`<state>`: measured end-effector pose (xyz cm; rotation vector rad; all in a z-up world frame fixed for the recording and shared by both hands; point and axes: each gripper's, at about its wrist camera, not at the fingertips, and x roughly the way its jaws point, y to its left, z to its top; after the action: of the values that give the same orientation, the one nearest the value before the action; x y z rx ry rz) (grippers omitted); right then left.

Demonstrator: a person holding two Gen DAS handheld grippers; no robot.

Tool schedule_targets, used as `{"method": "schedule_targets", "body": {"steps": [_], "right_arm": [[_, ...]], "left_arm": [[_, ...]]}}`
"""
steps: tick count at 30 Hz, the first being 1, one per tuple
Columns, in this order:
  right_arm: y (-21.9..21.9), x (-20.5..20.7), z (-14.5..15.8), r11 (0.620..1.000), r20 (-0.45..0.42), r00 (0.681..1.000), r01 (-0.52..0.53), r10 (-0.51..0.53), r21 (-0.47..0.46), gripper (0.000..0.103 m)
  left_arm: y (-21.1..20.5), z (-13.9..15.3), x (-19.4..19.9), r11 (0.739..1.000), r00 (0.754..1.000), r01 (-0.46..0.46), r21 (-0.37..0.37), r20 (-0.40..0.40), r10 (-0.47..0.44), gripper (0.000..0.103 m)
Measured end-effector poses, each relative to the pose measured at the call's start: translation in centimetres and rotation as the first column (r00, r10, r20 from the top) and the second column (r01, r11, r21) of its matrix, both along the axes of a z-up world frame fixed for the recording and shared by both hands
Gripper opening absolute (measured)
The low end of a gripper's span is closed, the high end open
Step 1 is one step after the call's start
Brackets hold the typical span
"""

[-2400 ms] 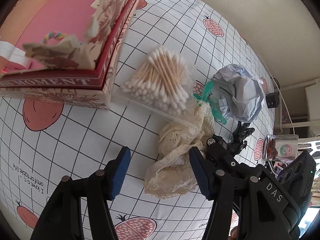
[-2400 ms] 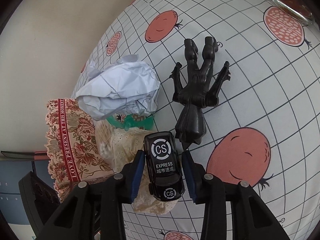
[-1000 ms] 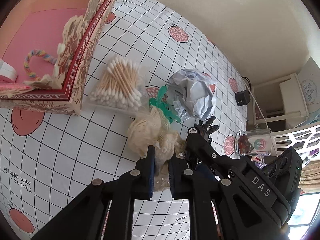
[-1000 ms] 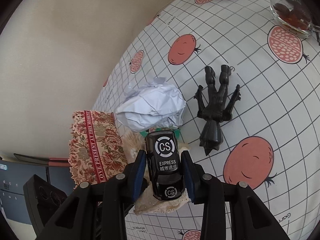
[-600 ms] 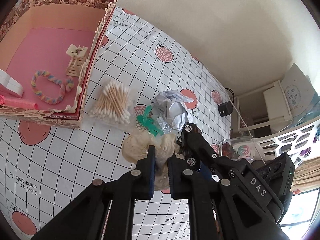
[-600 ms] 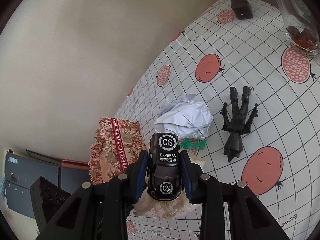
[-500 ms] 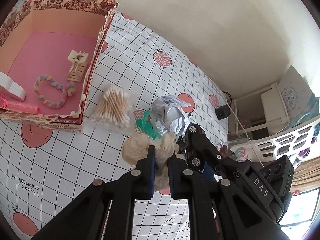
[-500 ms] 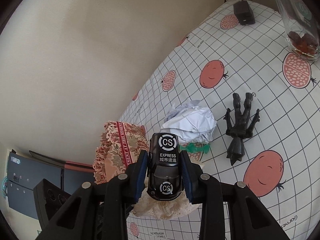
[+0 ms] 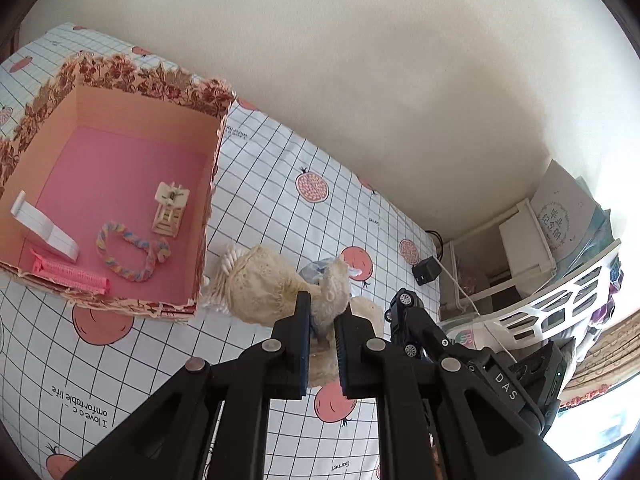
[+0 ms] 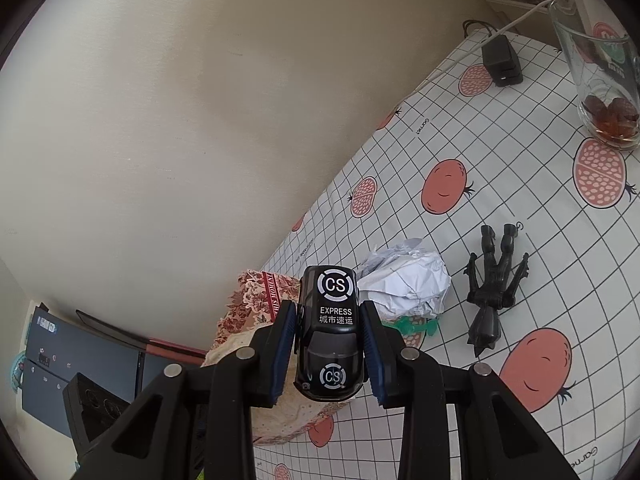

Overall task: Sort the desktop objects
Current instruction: 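Lift the lace scrunchie with the left tool over the pink box while the right tool carries the car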

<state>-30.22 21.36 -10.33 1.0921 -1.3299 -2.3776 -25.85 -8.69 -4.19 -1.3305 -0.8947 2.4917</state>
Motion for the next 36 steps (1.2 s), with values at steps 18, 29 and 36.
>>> {"method": "schedule_targets", "body": {"steps": [18,29,36], "right_arm": [[-4.4,0.3,2.4,0.991,-0.120,0.983,-0.136,0.136,0.005,0.035],[-9.5,0.2,2.1,0.964,-0.139,0.953,-0.264,0.268,0.041,0.035],[-11.9,-0.5,1.2,0.946,-0.112,0.940,-0.323,0.324,0.021,0.035]], "left_arm": [[-5.4,5.0,2.5,0.988,0.965,-0.150,-0.032,-0.221,0.139,0.011],[-9.3,3.5,3.1,0.952,0.945,-0.304,-0.036,-0.137,0.297,0.011],[-11.1,2.4,3.3,0.928,0.926,-0.370,-0.037,-0.097,0.365,0.011]]}}
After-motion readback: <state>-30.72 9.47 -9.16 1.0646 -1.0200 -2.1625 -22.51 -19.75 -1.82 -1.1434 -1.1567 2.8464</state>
